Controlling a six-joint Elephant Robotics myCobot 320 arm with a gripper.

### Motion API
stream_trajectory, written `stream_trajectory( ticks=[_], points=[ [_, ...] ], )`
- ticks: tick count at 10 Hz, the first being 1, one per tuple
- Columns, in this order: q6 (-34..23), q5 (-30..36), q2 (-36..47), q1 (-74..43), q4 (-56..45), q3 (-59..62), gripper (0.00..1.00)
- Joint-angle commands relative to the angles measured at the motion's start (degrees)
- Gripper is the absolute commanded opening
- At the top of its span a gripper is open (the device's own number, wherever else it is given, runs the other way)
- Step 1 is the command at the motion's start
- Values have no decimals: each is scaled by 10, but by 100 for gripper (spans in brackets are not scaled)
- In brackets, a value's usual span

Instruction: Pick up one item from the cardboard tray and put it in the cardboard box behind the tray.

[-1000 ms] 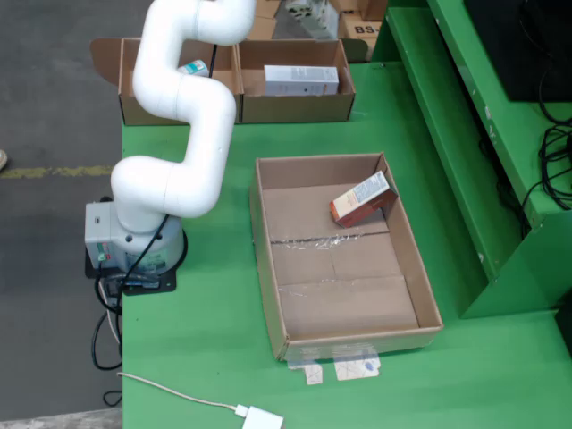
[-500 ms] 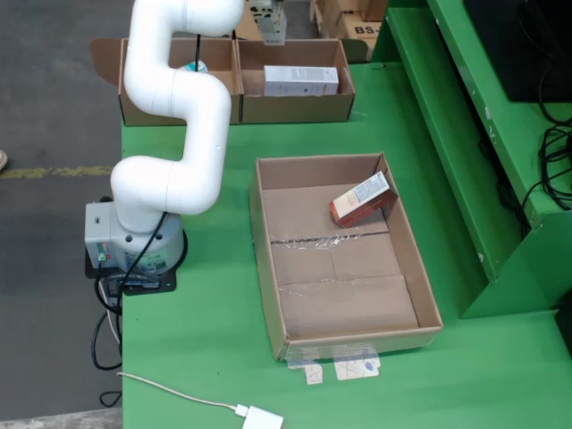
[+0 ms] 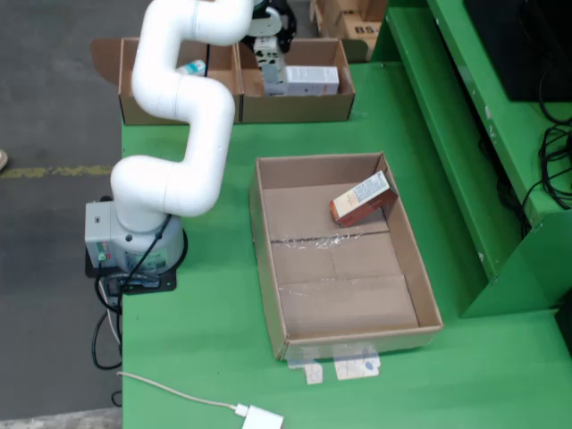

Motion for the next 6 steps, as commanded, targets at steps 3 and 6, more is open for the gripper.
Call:
stream_trajectory(
  ticks=[3, 6],
  points=[
    [-46, -68, -58, -31, 161, 10, 0],
    [-46, -68, -58, -31, 161, 10, 0]
  ],
)
